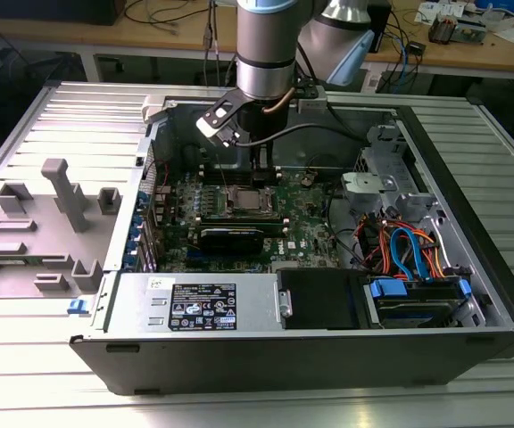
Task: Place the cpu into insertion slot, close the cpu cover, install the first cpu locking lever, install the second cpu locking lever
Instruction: 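Close the cpu cover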
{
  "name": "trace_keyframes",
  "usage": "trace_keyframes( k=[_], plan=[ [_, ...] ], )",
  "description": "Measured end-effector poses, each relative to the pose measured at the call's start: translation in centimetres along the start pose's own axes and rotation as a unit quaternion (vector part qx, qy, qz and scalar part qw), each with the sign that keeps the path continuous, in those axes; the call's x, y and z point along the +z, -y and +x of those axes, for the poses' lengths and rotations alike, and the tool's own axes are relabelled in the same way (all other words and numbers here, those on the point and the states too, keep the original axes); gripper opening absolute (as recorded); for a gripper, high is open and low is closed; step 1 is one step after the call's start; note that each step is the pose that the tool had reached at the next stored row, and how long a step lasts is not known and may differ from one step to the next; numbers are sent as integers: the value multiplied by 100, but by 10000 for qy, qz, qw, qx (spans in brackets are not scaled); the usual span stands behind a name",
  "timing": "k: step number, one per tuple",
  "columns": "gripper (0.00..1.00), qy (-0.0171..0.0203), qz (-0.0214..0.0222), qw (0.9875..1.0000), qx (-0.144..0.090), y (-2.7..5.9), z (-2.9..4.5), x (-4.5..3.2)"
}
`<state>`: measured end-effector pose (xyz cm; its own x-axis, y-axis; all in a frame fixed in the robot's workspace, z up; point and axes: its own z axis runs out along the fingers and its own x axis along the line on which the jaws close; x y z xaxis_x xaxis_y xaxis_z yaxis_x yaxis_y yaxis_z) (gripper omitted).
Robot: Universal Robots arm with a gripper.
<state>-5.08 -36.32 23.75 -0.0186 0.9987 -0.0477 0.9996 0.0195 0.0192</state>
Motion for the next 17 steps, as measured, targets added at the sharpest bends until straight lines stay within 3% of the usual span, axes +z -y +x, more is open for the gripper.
trace_keyframes(
  k=[9,14,17],
  plan=[
    [11,-9,-3,10000,-64,221,6,37],
    [11,-9,-5,9999,-128,295,12,159],
    [11,-10,-5,9999,-169,321,14,185]
  ],
)
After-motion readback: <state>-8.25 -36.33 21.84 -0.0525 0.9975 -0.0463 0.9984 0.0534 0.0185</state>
